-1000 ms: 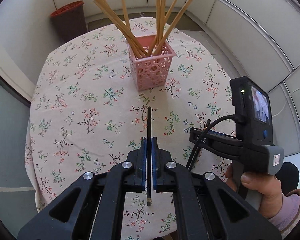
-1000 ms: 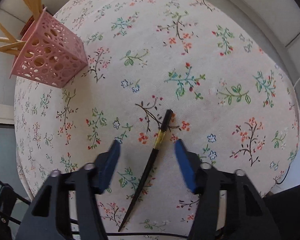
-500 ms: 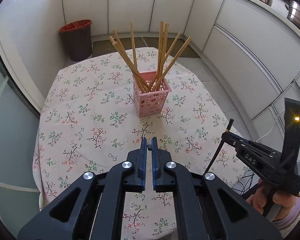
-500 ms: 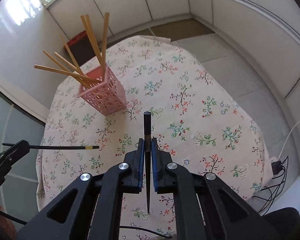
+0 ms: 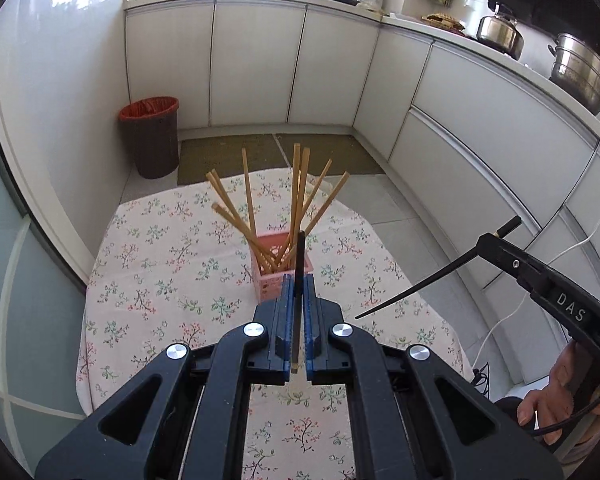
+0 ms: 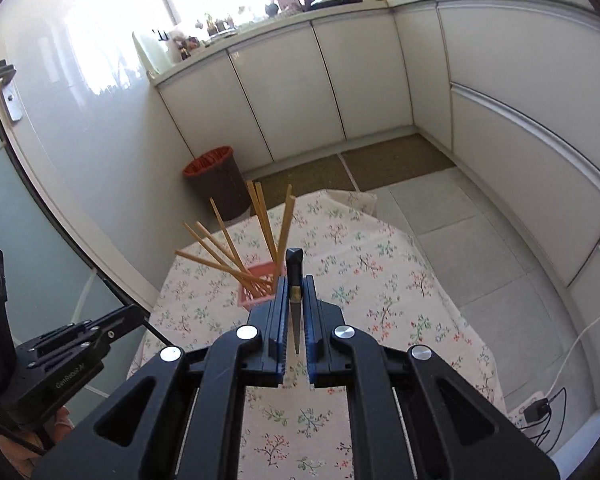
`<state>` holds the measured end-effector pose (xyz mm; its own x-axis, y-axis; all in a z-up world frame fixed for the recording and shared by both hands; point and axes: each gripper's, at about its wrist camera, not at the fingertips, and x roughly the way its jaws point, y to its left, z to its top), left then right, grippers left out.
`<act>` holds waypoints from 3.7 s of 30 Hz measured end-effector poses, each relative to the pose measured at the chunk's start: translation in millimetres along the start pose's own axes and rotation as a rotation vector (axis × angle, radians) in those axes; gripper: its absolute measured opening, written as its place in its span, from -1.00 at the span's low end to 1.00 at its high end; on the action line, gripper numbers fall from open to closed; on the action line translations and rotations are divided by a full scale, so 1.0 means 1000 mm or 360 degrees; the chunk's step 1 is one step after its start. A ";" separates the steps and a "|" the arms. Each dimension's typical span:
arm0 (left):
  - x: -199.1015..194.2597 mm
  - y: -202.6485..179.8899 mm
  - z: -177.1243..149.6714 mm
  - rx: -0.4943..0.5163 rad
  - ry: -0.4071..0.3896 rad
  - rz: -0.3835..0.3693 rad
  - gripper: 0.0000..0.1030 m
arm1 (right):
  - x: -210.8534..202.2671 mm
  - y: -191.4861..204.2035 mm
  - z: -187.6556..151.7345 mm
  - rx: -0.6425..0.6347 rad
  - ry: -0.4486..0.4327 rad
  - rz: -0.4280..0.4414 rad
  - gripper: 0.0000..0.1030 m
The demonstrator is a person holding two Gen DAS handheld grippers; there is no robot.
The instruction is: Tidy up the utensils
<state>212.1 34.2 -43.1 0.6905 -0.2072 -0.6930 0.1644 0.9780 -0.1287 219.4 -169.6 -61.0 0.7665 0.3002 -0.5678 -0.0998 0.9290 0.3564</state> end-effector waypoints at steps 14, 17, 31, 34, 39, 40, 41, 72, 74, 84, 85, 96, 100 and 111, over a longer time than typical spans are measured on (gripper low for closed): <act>0.034 -0.001 0.074 -0.0010 -0.0146 0.0068 -0.93 | 0.029 0.037 0.055 -0.0097 -0.0164 0.0070 -0.86; 0.057 0.010 0.071 -0.0053 -0.0102 0.0073 -0.93 | 0.045 0.037 0.056 -0.0088 -0.0147 0.0063 -0.86; 0.071 0.066 0.056 -0.0364 -0.0106 0.0087 -0.36 | 0.094 0.039 0.042 -0.0113 -0.0103 0.0048 -0.86; 0.070 0.074 0.055 -0.0401 -0.0094 0.0098 -0.32 | 0.105 0.042 0.038 -0.0129 -0.0103 0.0045 -0.86; 0.077 0.082 0.050 -0.0433 -0.0063 0.0171 -0.23 | 0.137 0.042 0.024 -0.0154 -0.0037 0.0081 -0.78; 0.078 0.083 0.050 -0.0428 -0.0063 0.0200 -0.21 | 0.145 0.042 0.020 -0.0169 -0.0016 0.0097 -0.77; 0.078 0.082 0.050 -0.0417 -0.0070 0.0230 -0.18 | 0.152 0.043 0.017 -0.0185 -0.0005 0.0073 -0.60; -0.055 -0.024 -0.028 -0.0188 -0.0492 0.0585 0.86 | -0.025 0.010 -0.028 -0.0157 -0.0335 -0.0266 0.86; -0.065 -0.030 -0.035 -0.0193 -0.0532 0.0604 0.86 | -0.034 0.008 -0.030 -0.0131 -0.0354 -0.0300 0.87; -0.085 -0.042 -0.048 -0.0162 -0.0497 0.0546 0.86 | -0.063 0.009 -0.040 -0.0127 -0.0328 -0.0304 0.87; -0.087 -0.043 -0.048 -0.0160 -0.0504 0.0547 0.86 | -0.065 0.009 -0.041 -0.0129 -0.0327 -0.0305 0.87; -0.091 -0.042 -0.050 -0.0162 -0.0496 0.0584 0.86 | -0.071 0.011 -0.045 -0.0163 -0.0300 -0.0308 0.87; -0.093 -0.040 -0.050 -0.0169 -0.0500 0.0587 0.86 | -0.071 0.011 -0.044 -0.0166 -0.0290 -0.0302 0.87; -0.094 -0.040 -0.049 -0.0164 -0.0500 0.0592 0.86 | -0.069 0.010 -0.045 -0.0160 -0.0265 -0.0293 0.87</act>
<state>106.0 15.8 -8.1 0.8706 0.1741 -0.4602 -0.1928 0.9812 0.0065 136.9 -171.3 -51.4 0.8705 0.0924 -0.4835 -0.0055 0.9840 0.1781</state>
